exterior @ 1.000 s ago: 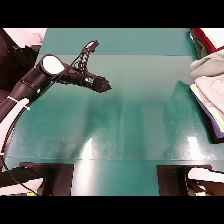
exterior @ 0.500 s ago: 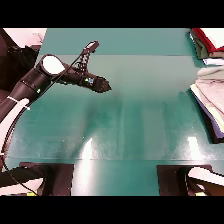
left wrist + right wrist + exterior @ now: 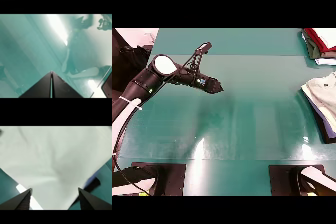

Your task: Fold the shirts.

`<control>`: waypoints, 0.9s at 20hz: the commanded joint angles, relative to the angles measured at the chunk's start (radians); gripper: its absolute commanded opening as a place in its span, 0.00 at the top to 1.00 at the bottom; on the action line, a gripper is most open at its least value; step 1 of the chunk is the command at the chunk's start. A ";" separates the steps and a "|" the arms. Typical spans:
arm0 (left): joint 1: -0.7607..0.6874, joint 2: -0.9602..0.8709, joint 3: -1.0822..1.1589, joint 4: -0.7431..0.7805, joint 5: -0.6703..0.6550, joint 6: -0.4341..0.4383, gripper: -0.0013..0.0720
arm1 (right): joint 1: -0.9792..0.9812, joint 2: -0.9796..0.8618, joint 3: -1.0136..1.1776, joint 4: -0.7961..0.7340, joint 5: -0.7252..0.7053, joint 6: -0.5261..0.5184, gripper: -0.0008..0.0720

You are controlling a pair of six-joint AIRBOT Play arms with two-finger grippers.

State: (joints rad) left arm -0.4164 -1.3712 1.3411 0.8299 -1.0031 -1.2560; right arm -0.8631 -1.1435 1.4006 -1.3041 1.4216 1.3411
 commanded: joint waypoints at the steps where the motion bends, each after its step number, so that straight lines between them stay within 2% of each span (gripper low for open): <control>1: -0.001 0.001 0.000 0.000 -0.008 0.000 0.95 | -0.109 0.054 -0.110 -0.045 -0.005 0.036 0.09; 4: -0.001 0.001 0.000 0.000 -0.009 0.000 0.95 | -0.135 0.068 -0.124 0.109 -0.022 0.065 0.09; 8: -0.001 0.001 0.000 -0.001 -0.014 -0.002 0.95 | -0.011 0.069 -0.124 0.416 -0.035 0.064 0.09; 11: -0.001 0.001 0.000 -0.001 0.005 -0.001 0.95 | 0.159 0.069 -0.124 0.473 -0.052 0.064 0.11; 12: -0.001 0.001 0.000 -0.001 0.014 -0.001 0.95 | 0.223 0.068 -0.124 0.472 -0.061 0.064 0.23; 15: -0.001 0.001 0.000 -0.001 0.047 -0.001 0.95 | 0.380 0.068 -0.124 0.470 -0.079 0.063 0.91; 16: -0.001 0.001 0.000 -0.001 0.048 -0.001 0.95 | 0.415 0.068 -0.124 0.464 -0.084 0.063 0.97; 18: -0.001 0.001 0.000 -0.001 0.052 -0.001 0.95 | 0.466 0.068 -0.124 0.464 -0.087 0.063 0.97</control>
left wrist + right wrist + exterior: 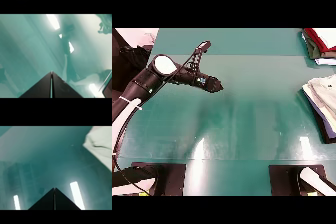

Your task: Fold the shirts.

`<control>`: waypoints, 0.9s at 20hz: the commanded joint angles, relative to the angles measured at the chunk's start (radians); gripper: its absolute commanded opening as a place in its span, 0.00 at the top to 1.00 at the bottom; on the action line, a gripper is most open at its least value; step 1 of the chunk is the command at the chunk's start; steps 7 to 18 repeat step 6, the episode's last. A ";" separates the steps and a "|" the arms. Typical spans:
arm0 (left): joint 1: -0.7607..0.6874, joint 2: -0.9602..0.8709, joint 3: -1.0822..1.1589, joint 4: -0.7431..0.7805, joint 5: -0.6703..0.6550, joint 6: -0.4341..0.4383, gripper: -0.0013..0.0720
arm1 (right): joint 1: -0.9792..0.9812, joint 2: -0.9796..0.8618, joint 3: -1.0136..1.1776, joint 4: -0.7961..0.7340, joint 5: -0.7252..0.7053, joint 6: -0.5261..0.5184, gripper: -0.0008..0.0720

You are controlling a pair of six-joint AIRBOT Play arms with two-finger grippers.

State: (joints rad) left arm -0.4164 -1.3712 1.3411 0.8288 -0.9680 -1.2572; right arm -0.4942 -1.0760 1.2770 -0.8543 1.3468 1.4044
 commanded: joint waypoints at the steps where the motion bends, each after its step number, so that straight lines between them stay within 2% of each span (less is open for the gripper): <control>1: -0.001 0.001 0.000 0.000 0.017 0.000 0.95 | 0.115 0.001 0.000 0.014 -0.013 0.000 0.97; 18: -0.001 0.001 0.000 0.000 0.017 0.000 0.95 | 0.123 0.001 0.000 0.014 -0.011 0.000 0.97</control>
